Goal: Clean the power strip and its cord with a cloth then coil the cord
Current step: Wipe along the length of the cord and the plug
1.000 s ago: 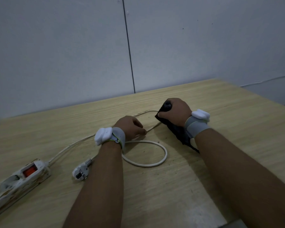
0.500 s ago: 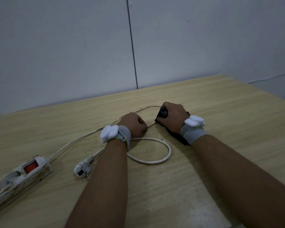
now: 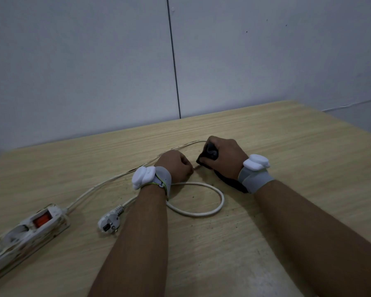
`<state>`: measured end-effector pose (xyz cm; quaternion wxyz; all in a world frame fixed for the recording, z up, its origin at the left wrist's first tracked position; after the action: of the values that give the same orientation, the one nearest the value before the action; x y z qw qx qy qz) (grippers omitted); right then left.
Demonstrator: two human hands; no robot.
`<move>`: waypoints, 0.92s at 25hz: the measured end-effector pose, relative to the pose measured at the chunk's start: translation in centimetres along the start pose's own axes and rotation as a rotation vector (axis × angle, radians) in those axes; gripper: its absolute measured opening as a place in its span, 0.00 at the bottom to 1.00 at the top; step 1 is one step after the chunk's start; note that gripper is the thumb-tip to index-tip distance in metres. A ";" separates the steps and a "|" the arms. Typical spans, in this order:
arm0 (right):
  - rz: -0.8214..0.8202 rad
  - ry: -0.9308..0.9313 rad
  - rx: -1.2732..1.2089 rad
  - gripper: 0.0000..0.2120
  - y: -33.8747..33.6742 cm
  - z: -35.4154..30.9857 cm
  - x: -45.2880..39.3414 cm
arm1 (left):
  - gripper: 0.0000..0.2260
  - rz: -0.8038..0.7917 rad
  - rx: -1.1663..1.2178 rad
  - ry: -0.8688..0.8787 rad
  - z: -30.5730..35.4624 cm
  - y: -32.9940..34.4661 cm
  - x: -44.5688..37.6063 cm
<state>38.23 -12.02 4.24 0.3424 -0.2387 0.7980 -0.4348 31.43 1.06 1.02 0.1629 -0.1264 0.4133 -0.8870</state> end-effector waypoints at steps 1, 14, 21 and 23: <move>-0.030 -0.009 0.040 0.13 0.6 -0.3 -0.1 | 0.07 -0.001 0.000 0.004 0.1 0.0 0.0; 0.141 0.128 0.014 0.11 -1.4 2.2 -0.2 | 0.06 0.071 0.143 0.048 -0.1 -2.2 1.0; 0.010 -0.061 -0.007 0.12 0.5 -1.7 0.3 | 0.11 0.029 0.174 0.014 -0.8 -2.1 1.1; -0.020 -0.060 0.062 0.12 1.1 -1.7 0.1 | 0.07 0.027 0.173 0.021 -0.9 -2.3 1.2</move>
<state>36.78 -10.58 3.97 0.3689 -0.2489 0.7709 -0.4556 29.61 2.55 2.33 0.1809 -0.0968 0.3385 -0.9183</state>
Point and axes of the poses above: each hand's wrist, its own x-axis away from the middle knuckle, its own y-axis out of the palm, z = x × y, the point moved 9 cm from there along -x, towards the middle knuckle, and after that the axes turned 8 degrees about x, right-handed, at the moved point
